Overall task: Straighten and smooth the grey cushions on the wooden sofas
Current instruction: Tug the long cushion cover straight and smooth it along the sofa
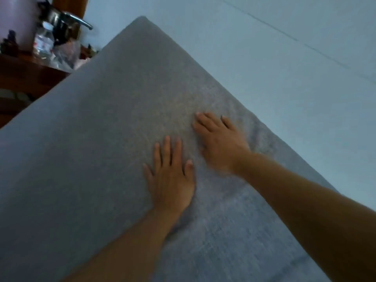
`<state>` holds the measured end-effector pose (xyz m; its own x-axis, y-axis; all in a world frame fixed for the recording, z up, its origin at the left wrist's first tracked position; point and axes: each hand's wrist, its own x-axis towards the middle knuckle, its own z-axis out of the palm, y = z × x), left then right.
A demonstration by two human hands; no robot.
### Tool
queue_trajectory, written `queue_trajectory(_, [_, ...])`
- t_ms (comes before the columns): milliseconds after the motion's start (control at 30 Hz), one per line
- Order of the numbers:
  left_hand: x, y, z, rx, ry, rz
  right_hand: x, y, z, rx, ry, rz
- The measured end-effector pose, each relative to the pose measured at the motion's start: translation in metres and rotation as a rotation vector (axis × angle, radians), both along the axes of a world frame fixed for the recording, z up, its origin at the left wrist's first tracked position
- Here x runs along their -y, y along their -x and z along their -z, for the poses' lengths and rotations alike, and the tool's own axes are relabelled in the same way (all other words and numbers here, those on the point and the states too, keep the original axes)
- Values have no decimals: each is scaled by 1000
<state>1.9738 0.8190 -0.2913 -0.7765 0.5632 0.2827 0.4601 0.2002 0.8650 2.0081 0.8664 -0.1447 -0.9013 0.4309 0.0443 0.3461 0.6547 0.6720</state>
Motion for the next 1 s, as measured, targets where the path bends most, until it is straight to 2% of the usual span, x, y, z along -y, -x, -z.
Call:
queue_trajectory(100, [33, -14, 2, 142, -206, -136, 40, -21, -2, -337, -42, -293])
queue_trajectory(133, [49, -32, 13, 160, -236, -167, 45, -36, 9, -348, -54, -294])
queue_trajectory(200, [73, -85, 40, 73, -93, -8, 45, -79, 38, -79, -76, -159])
queue_trajectory(233, [78, -101, 55, 11, -30, 46, 48, -86, 45, 2, -73, -112])
queue_trajectory(267, [79, -106, 66, 0, -62, 15, 55, -83, 47, 13, -19, -84])
queue_trajectory(333, [95, -92, 63, 142, -190, -85, 88, -65, 44, -173, 41, -250])
queue_trajectory(400, [115, -77, 84, 228, -255, -294, 114, -60, 67, -374, 81, -376])
queue_trajectory(433, [125, -77, 106, 226, -185, -327, 116, -67, 96, -321, 114, -355])
queue_trajectory(500, [141, -88, 151, 197, 60, -136, 108, -82, 155, -22, 95, -250])
queue_trajectory(533, [140, -88, 166, 149, 102, -83, 107, -76, 165, 4, 61, -215])
queue_trajectory(600, [153, -73, 178, 207, -35, -35, 129, -45, 176, -124, 86, -220])
queue_trajectory(667, [168, -52, 190, 270, -215, -198, 156, -20, 182, -428, 79, -406])
queue_trajectory(700, [178, -43, 212, 337, -224, -298, 166, -14, 199, -465, 124, -457])
queue_trajectory(733, [186, -40, 241, 385, -133, -327, 167, -16, 229, -360, 144, -452])
queue_trajectory(800, [194, -48, 284, 378, 117, -209, 160, -24, 281, 29, 159, -346])
queue_trajectory(833, [193, -49, 297, 351, 140, -146, 158, -17, 293, 116, 172, -306])
queue_trajectory(867, [197, -45, 302, 373, 95, -115, 164, -3, 297, 109, 199, -304])
queue_trajectory(900, [205, -37, 301, 392, 41, -147, 179, 11, 296, 46, 214, -322])
queue_trajectory(967, [224, -23, 314, 396, -85, -410, 213, 29, 299, -182, 252, -461])
queue_trajectory(1000, [231, -21, 327, 454, -106, -526, 221, 26, 310, -224, 295, -501])
